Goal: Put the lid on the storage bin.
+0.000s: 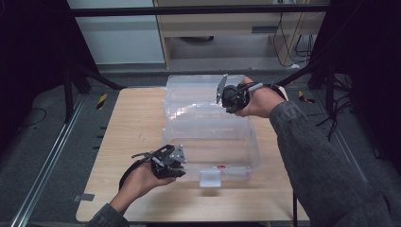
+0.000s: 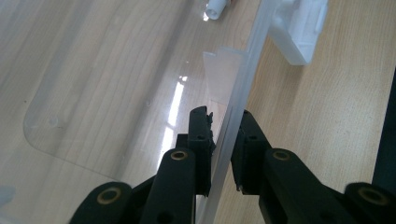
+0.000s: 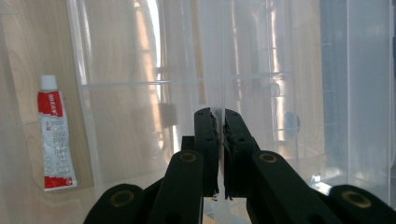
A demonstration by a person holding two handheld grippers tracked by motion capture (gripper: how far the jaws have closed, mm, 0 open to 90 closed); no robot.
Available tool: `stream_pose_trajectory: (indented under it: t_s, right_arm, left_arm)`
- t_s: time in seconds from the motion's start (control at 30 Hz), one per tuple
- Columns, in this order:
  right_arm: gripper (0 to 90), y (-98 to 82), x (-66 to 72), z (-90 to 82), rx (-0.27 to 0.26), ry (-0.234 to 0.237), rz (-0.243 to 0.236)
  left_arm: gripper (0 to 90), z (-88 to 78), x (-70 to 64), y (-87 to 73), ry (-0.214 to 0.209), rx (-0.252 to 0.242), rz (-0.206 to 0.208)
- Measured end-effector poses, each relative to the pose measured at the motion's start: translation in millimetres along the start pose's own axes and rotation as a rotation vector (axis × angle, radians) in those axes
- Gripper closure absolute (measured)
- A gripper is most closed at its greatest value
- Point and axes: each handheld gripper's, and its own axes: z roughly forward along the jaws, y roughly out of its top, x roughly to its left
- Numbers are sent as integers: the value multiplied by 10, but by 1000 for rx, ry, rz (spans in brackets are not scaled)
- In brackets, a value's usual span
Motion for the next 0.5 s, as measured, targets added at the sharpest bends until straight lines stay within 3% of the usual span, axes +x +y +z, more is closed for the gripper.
stream_pose_trajectory:
  t_s: [0.1, 0.27, 0.5]
  right_arm:
    - [863, 9, 41, -41, 2, 1, -4]
    - [855, 15, -14, -3, 12, -23, 12]
    - [867, -4, -20, -23, -25, -17, 17]
  left_arm:
    - [787, 2, 2, 4, -1, -2, -2]
    - [782, 22, 58, 35, 17, 0, -8]
    - [778, 31, 87, 41, 22, -4, -14]
